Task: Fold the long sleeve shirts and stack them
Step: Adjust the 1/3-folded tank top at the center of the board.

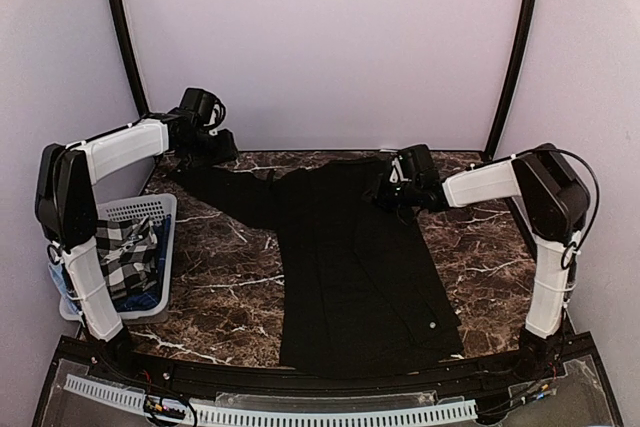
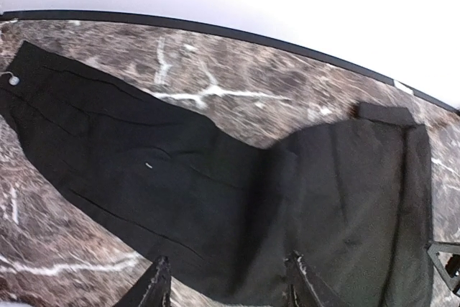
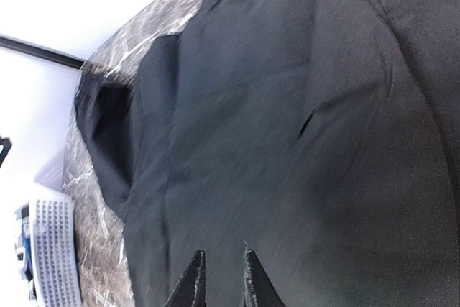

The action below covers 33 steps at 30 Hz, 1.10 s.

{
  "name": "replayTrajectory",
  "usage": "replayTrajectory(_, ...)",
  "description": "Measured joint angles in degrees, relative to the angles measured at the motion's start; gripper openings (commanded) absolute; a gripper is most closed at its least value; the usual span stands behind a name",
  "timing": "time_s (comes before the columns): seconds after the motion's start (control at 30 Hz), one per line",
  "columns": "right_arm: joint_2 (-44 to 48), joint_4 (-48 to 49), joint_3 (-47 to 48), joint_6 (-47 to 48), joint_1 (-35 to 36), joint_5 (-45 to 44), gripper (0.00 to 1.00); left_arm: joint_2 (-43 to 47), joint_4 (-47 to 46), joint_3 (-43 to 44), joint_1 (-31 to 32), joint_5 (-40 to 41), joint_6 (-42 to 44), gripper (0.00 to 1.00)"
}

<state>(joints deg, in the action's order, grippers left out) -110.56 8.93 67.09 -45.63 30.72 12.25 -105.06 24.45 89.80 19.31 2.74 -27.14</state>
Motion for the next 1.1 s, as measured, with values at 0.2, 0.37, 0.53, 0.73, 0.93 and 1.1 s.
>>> replayTrajectory(0.2,-10.5,1.5,7.4,-1.6,-2.8,2.1,0.14,-7.8,2.3,7.9,-5.4,1.9,2.3,0.53)
replayTrajectory(0.37,-14.0,1.8,8.3,-3.8,-4.9,2.8,0.11,-12.0,3.2,12.4,-7.8,2.4,3.6,0.53)
replayTrajectory(0.53,-14.0,2.2,7.7,-4.7,-7.1,3.2,0.11,-13.9,3.7,14.1,-8.2,2.2,4.3,0.54)
replayTrajectory(0.73,-10.3,3.9,1.6,-4.3,-11.4,3.2,0.11,-16.5,4.0,16.2,-8.8,2.0,4.4,0.54)
replayTrajectory(0.93,-9.1,1.2,1.4,-1.2,-13.6,3.7,0.13,-21.6,4.4,21.6,-9.6,3.4,3.7,0.55)
replayTrajectory(1.1,-8.3,-2.6,2.6,1.9,-13.0,3.8,0.19,-26.6,5.7,26.2,-10.1,8.5,2.2,0.58)
